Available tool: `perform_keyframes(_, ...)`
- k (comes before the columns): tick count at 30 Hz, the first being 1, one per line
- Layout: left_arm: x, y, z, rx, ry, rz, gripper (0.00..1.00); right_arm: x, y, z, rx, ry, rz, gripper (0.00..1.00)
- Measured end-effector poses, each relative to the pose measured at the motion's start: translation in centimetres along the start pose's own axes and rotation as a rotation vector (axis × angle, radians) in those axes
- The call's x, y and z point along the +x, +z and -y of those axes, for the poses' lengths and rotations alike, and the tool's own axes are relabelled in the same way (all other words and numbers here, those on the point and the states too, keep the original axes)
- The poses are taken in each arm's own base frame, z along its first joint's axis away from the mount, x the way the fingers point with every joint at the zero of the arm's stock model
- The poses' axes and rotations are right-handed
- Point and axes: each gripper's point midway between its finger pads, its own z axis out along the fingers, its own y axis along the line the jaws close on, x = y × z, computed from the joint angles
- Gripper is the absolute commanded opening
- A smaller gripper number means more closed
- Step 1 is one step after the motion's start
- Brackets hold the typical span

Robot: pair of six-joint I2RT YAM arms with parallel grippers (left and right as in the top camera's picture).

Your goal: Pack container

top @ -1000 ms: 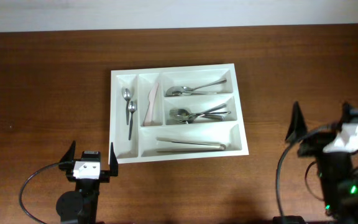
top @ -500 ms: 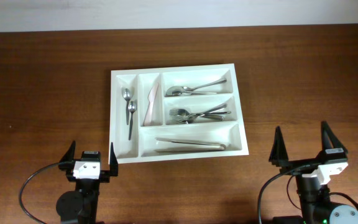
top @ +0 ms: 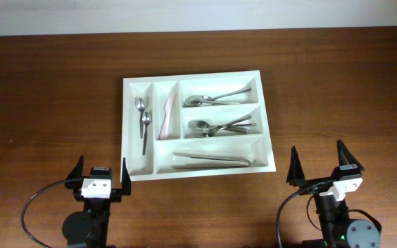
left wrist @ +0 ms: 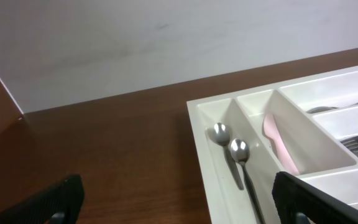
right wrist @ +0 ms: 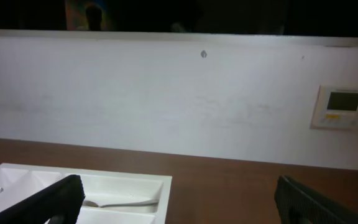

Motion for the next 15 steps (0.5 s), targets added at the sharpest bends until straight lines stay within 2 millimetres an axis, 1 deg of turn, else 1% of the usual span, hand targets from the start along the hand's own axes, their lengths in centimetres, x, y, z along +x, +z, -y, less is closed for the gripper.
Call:
perform_keyframes(7,0.0,0.0,0.0,0.000,0.000,0.000,0.99,0.9,0.2,0.0,0.000,0.000,-0.008,0.99)
perform_keyframes(9,0.0,0.0,0.0,0.000,0.000,0.000,0.99,1.6,0.3,0.0,0.000,0.001,-0.021,0.99)
perform_keyframes(15,0.0,0.0,0.0,0.000,0.000,0.000,0.99,5.9,0.6,-0.1,-0.002,0.007,-0.107,0.99)
